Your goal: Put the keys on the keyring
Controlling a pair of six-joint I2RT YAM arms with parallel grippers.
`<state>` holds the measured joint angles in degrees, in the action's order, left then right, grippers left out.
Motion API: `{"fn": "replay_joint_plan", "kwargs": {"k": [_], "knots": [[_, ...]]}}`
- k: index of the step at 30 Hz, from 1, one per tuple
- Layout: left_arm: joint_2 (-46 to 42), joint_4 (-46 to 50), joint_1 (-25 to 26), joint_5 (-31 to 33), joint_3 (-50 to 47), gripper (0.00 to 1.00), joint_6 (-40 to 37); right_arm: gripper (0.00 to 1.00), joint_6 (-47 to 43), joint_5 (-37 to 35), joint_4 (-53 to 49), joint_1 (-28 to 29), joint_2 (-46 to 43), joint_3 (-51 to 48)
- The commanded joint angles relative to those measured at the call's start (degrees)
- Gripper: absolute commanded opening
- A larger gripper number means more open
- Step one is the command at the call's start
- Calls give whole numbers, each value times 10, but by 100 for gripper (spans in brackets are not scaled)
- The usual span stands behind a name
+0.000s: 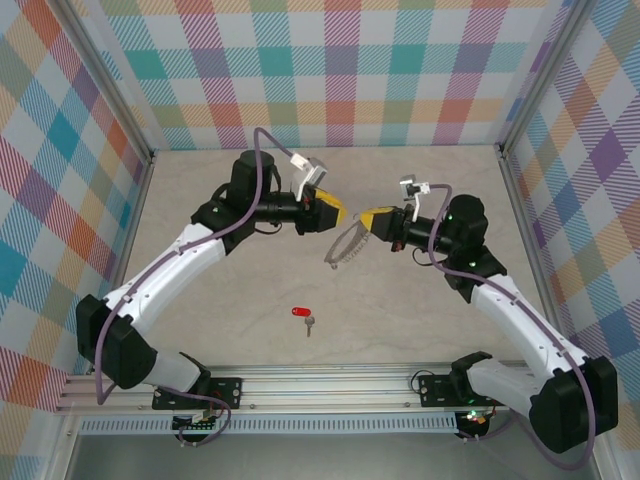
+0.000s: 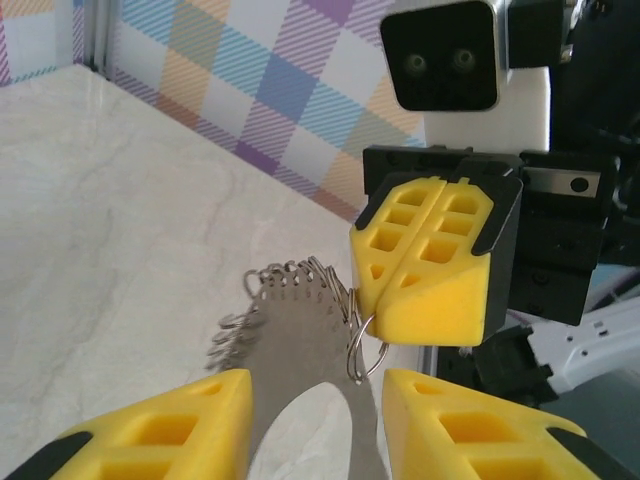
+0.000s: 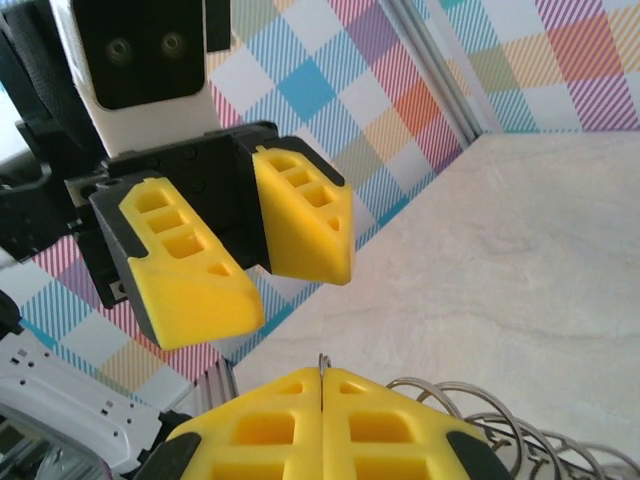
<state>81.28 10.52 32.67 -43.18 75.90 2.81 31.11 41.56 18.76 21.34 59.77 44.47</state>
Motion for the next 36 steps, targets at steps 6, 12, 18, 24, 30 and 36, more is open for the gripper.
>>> {"fn": "replay_joint_plan", "kwargs": {"k": [6,12,18,24,30,36], "knots": [[-10,-159,-5,-30,-53,34,120,0,63,-46,145,2,-31,-36],[-1,-241,3,-38,-69,30,183,0,102,-75,227,4,-30,-60],[11,-269,21,-38,-72,29,202,0,126,-99,279,15,-12,-67],[18,-293,28,-35,-73,29,215,0,135,-110,306,25,7,-61],[17,-310,30,-36,-75,29,224,0,138,-118,320,32,19,-61],[17,-316,32,-35,-76,24,227,0,143,-122,334,37,31,-61]]}}
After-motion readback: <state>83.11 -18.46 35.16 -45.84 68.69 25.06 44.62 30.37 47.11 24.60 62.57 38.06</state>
